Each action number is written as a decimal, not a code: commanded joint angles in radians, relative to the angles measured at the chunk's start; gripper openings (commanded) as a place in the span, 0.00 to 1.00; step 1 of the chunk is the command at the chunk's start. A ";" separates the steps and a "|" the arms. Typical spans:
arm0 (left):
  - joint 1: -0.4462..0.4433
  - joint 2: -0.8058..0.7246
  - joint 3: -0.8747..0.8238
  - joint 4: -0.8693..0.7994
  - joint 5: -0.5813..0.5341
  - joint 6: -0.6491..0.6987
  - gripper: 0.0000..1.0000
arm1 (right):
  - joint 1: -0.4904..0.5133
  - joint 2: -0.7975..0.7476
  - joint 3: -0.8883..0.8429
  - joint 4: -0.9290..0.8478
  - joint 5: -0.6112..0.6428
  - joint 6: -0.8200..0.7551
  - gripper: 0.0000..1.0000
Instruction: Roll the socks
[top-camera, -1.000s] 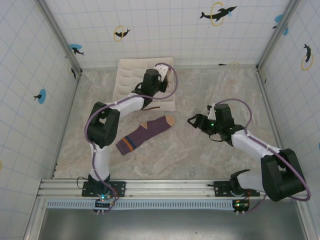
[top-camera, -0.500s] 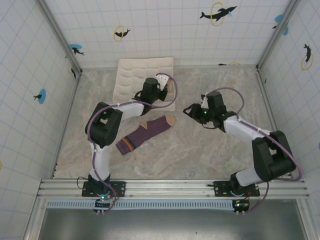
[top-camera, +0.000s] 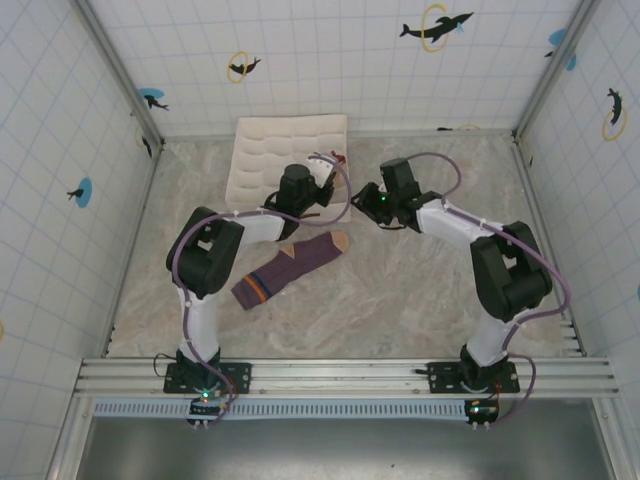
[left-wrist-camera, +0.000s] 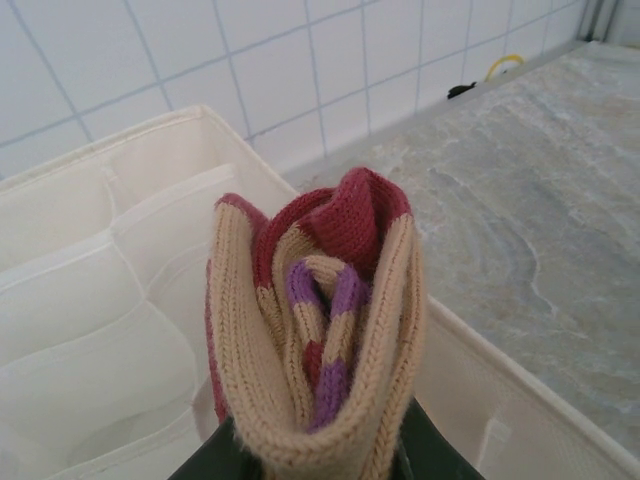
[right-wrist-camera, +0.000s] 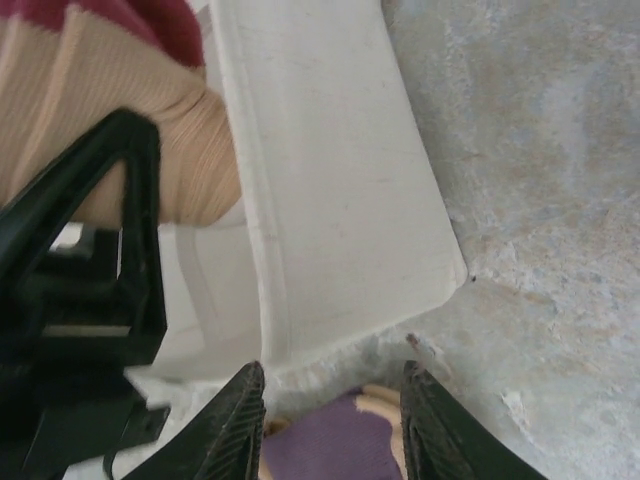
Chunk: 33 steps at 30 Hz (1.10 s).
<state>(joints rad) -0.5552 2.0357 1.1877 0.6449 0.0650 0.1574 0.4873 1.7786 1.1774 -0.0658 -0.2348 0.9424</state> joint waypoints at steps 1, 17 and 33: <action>0.004 -0.040 -0.024 0.077 0.097 -0.008 0.00 | 0.007 0.048 0.090 -0.045 0.020 0.022 0.37; 0.045 -0.045 -0.084 0.140 0.237 0.029 0.00 | 0.007 0.170 0.209 -0.119 -0.052 0.009 0.18; 0.082 -0.010 -0.095 0.165 0.432 0.102 0.00 | -0.026 0.277 0.321 -0.257 -0.097 -0.055 0.00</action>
<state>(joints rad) -0.4713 2.0205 1.0695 0.8001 0.4011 0.2131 0.4774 2.0048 1.4841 -0.2222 -0.3523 0.9077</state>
